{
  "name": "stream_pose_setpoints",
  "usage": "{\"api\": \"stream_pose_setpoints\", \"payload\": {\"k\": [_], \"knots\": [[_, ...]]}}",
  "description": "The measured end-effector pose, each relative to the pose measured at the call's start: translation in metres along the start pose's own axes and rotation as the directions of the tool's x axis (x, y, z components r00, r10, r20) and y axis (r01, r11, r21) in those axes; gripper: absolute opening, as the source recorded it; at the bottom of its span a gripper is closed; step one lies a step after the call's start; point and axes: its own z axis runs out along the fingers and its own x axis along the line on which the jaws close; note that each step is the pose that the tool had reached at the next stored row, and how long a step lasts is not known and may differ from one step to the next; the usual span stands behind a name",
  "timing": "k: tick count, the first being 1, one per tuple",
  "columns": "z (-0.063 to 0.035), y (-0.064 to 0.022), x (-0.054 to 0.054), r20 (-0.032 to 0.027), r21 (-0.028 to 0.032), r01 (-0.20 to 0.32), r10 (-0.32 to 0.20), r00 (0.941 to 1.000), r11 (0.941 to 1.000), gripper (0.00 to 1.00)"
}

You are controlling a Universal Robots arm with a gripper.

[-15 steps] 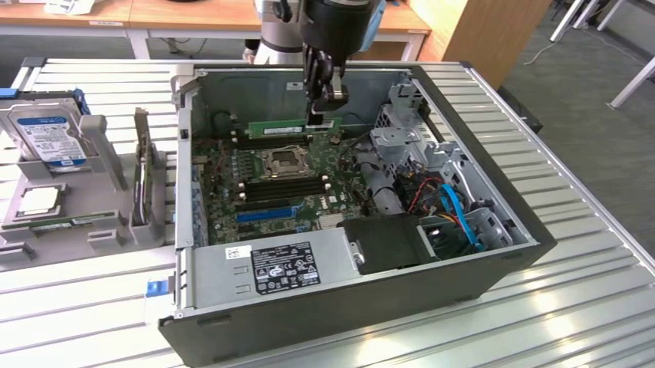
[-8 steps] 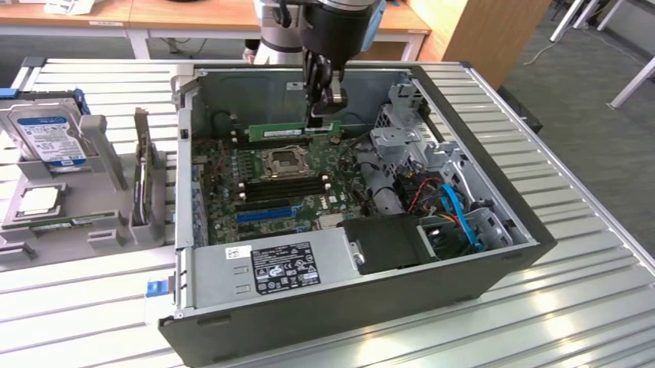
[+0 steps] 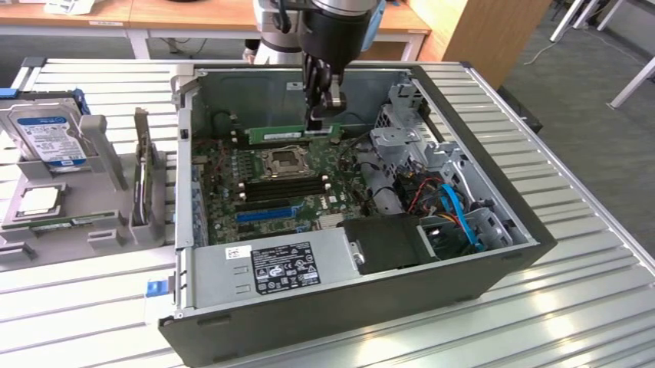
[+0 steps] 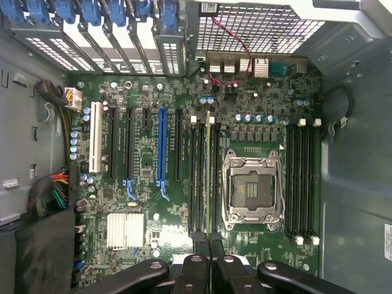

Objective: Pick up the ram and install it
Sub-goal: 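Insert the ram into the slot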

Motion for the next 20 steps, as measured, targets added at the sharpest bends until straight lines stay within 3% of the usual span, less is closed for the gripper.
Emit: {"api": "stream_pose_setpoints", "payload": {"k": [20], "knots": [[0.0113, -0.0004, 0.000, 0.0001, 0.0000, 0.000, 0.000, 1.0000, 1.0000, 0.12]]}}
